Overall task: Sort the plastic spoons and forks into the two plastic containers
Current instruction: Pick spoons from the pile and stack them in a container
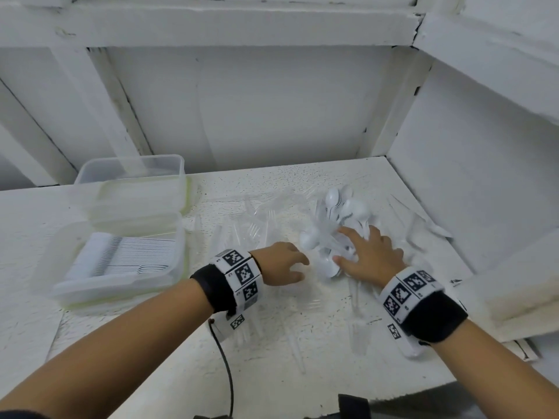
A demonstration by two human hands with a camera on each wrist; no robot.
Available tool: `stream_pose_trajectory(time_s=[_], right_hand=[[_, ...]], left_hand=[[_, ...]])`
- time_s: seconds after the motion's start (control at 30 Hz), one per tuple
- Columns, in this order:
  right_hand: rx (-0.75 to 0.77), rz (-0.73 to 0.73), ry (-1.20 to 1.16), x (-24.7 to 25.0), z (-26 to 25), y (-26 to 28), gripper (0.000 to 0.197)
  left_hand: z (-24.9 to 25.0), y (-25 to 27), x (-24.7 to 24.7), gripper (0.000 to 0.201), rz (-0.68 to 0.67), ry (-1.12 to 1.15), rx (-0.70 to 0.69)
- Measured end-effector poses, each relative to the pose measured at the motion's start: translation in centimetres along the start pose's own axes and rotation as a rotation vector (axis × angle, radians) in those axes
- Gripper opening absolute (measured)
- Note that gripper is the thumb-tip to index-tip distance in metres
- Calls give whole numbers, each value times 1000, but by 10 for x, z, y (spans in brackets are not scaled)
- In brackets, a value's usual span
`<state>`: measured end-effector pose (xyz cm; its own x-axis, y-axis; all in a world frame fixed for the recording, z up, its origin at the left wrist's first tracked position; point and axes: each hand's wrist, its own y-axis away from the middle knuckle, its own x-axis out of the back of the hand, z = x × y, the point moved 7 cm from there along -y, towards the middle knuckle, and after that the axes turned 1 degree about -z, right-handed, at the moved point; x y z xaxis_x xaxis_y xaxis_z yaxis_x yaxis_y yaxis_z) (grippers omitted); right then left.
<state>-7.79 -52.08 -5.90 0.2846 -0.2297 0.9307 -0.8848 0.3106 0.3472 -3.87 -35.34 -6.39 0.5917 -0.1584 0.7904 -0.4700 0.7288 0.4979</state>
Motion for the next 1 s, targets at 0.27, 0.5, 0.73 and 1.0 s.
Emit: stream_pose_trajectory(time_s=[0.27,0.5,0.73,1.0], right_hand=[[137,2,0,-9,-39,23,62],[337,-48,-274,18,-60,39,38],[-9,239,-435,83,40,-12,27],[-360,-145,-68,40,116,-48,53]], left_hand=[[-3,22,0,44,11,8,-24],[-10,38,14,41,55,51,-20],[-16,41,30,37,152,95,-16],[-14,32,28,37,152,112,0]])
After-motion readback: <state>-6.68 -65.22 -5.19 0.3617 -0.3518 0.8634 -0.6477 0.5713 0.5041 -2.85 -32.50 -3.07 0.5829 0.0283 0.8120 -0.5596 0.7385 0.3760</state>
